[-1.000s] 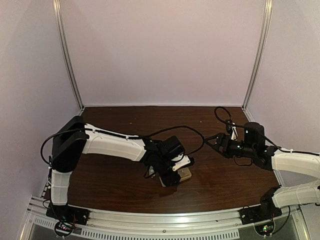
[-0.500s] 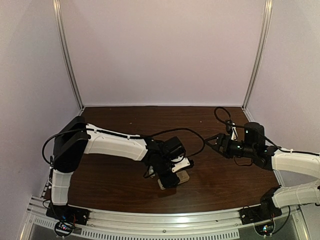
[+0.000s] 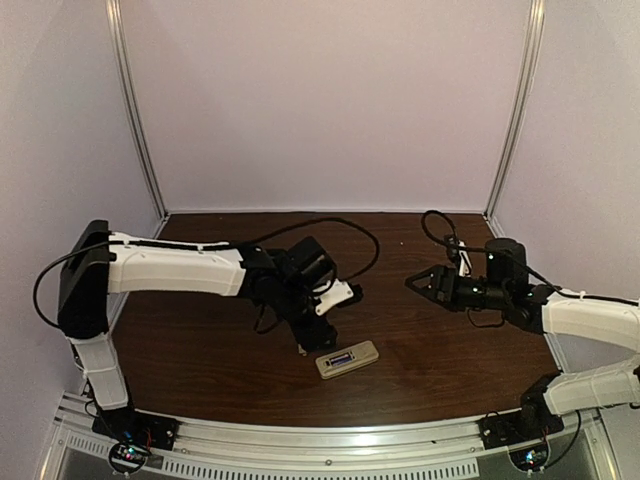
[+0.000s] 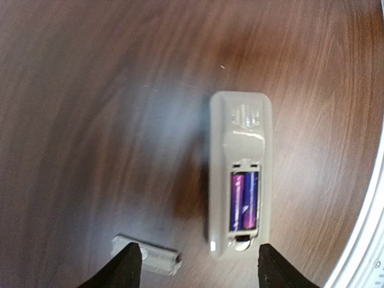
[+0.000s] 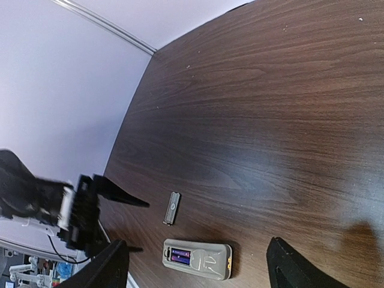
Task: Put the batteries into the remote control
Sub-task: Place the remote control without the battery cover at the center of the board, then pick up the battery cover from the center of the board.
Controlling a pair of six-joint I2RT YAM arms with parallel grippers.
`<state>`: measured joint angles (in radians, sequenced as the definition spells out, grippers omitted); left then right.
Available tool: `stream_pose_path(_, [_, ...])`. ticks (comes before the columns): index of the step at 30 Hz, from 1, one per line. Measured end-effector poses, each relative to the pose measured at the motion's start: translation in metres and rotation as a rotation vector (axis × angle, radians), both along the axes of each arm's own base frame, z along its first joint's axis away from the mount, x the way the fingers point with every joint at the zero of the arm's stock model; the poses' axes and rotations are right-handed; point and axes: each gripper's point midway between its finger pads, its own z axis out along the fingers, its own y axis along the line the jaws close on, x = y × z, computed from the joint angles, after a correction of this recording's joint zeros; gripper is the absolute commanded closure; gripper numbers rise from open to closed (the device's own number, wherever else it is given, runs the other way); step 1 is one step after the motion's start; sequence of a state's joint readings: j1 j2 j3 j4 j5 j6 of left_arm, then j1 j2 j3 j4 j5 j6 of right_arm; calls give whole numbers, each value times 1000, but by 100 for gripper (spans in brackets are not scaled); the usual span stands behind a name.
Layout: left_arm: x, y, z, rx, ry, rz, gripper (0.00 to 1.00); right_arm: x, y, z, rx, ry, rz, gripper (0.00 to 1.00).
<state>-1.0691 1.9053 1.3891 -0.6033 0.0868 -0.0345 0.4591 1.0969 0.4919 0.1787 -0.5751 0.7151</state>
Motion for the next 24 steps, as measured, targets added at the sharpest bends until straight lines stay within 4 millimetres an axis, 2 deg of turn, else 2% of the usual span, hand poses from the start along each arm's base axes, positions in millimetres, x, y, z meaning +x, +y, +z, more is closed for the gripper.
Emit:
stream_pose_path(1, [7,9,16,-36,-7,24,33,0,2,-1,-6,0,13,22])
stream_pose_path(3, [17,25,34,-83,-12,60,33,1,6,-6,-16,10,43,23])
stream_pose_path(5, [24,42,38,-95,-12,93,35,1,11,-16,-29,36,73,25])
stream_pose_path(8, [20,59,20,-49,13,111,48,0,19,-33,-54,75,120,26])
stream_pose_path(10, [11,70,-1,15,41,102,57,-1,25,-41,-64,94,149,26])
stream_pose_path(14, [6,78,-24,87,56,71,64,-4,33,-47,-64,106,184,27])
stream_pose_path(19, [5,77,-32,109,47,30,67,-4,36,-41,-60,75,203,27])
stream_pose_path(24, [0,65,-34,111,25,-43,69,-4,36,-32,-54,43,206,28])
